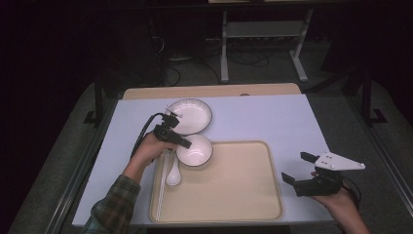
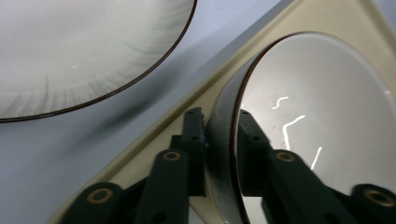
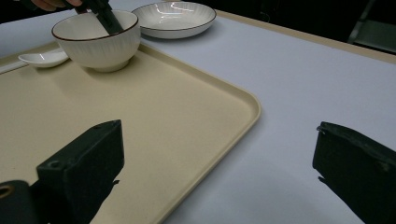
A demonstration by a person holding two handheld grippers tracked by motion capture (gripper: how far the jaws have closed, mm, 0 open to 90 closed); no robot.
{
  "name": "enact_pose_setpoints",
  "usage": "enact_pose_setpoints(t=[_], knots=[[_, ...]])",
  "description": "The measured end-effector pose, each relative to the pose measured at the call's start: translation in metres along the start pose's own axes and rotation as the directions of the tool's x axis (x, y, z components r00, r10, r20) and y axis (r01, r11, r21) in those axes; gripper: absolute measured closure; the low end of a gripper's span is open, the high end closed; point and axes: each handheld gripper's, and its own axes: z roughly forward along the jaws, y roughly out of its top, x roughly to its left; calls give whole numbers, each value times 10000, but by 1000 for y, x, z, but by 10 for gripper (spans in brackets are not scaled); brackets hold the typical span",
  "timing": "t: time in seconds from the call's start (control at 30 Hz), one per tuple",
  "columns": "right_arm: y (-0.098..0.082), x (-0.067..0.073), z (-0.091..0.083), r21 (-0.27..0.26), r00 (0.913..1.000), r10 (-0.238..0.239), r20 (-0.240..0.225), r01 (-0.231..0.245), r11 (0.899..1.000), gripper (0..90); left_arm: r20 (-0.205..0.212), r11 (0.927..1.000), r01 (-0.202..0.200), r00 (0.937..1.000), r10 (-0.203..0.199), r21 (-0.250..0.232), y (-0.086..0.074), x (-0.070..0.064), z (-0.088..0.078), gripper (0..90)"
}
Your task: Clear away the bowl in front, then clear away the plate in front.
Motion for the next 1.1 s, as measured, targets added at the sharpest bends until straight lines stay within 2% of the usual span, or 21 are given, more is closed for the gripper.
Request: enact_pose_setpoints(t=[0.07,0.2,0.47,0.73,0.87,1.1], knots=[[0,0,0,-9,10000,-10,-9,10,10000,16,-125,9998,-63,9999,61,-162,0,-1,-3,702],[0,0,0,7,10000,-20,-13,20,10000,16,-74,9982,-93,9999,88,-589,0,0,-13,587],[0,0,0,9,10000,-16,-7,16,10000,16,-9,9901,126,9999,-129,-1400,2,2,-31,412],[0,0,0,2,10000,-7,6,7,10000,16,-272,9838,448,9984,-503,-1736,10,11,-45,377],[0,0,0,-5,10000,2,7,-2,10000,16,-581,9817,665,9953,-780,-1787,14,20,-52,372],[0,0,1,5,10000,17,-3,-17,10000,16,-845,9740,1155,9874,-1340,-1951,20,37,-60,354]])
